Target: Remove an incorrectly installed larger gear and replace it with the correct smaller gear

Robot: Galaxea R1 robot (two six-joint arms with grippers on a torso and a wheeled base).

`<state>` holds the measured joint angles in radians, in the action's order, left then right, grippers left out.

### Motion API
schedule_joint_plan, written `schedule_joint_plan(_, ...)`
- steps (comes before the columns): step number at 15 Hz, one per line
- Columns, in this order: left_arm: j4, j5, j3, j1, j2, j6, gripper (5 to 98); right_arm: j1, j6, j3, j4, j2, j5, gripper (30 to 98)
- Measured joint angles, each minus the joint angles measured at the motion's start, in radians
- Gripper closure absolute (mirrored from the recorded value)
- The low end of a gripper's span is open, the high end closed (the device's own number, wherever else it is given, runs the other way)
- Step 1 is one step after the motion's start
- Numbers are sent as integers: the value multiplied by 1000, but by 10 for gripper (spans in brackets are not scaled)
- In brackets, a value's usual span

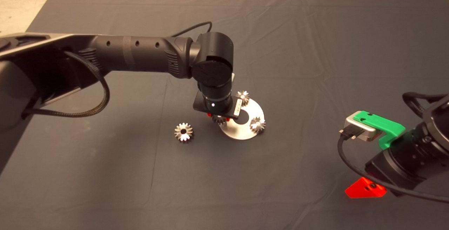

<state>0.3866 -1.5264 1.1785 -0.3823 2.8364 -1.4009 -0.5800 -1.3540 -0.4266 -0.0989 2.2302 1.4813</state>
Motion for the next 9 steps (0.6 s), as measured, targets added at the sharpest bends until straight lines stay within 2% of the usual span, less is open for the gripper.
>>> schedule_joint_plan(9, -1, 0, 0, -5, 9, -1, 682, 0, 0, 0, 0, 0, 0, 308)
